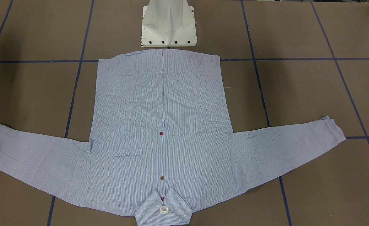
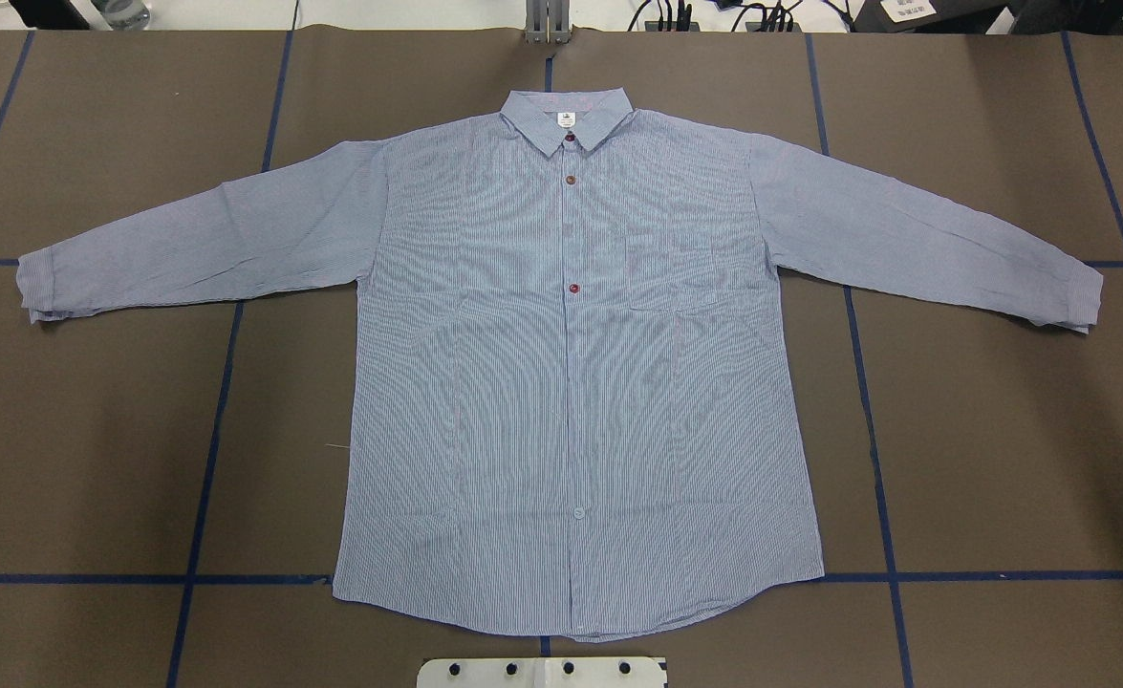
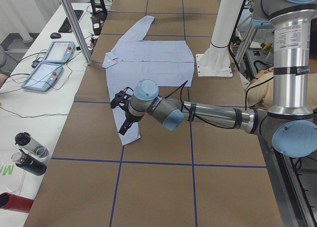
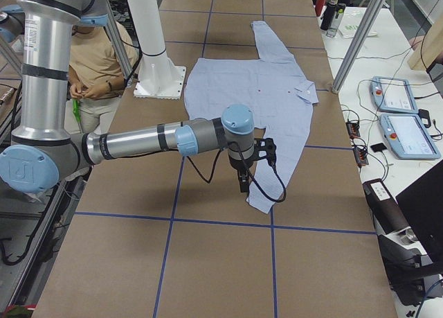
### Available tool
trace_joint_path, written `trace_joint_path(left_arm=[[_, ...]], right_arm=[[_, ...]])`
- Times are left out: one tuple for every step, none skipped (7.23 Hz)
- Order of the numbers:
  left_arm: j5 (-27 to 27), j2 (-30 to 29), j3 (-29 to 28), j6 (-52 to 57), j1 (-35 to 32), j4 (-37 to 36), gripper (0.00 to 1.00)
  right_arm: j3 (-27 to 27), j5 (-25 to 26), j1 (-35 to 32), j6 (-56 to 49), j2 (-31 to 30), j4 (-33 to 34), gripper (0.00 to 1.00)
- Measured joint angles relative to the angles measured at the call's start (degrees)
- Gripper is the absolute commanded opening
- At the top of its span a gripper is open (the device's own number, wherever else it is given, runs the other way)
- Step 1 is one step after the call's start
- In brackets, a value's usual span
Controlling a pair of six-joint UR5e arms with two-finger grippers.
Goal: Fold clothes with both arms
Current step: 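Move the right gripper in toward the cuff of the nearby sleeve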
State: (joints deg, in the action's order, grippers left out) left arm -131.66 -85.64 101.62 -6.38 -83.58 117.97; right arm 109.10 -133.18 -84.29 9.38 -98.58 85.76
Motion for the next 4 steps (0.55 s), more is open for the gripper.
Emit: trace_joint_path(left_arm=[[-0.24, -0.16, 0.72, -0.46, 0.02, -2.09, 0.99], [-0.79, 0.19, 1.91, -1.02, 0.06, -4.1, 0.99], [-1.09, 0.74, 2.75, -1.32, 0.07, -5.06, 0.99], [-1.26, 1.06, 3.41, -1.43, 0.08, -5.54, 0.99]], right_arm=[[-0.15, -0.3, 0.0, 0.02, -0.69, 0.12, 1.0], [-0.24, -1.11, 0.0, 0.02, -1.69, 0.11, 1.0], [-0.26, -1.7, 0.02, 0.03, -2.19, -0.11, 1.0], [-0.77, -2.06, 0.17, 0.01, -2.26, -0.39, 1.0]])
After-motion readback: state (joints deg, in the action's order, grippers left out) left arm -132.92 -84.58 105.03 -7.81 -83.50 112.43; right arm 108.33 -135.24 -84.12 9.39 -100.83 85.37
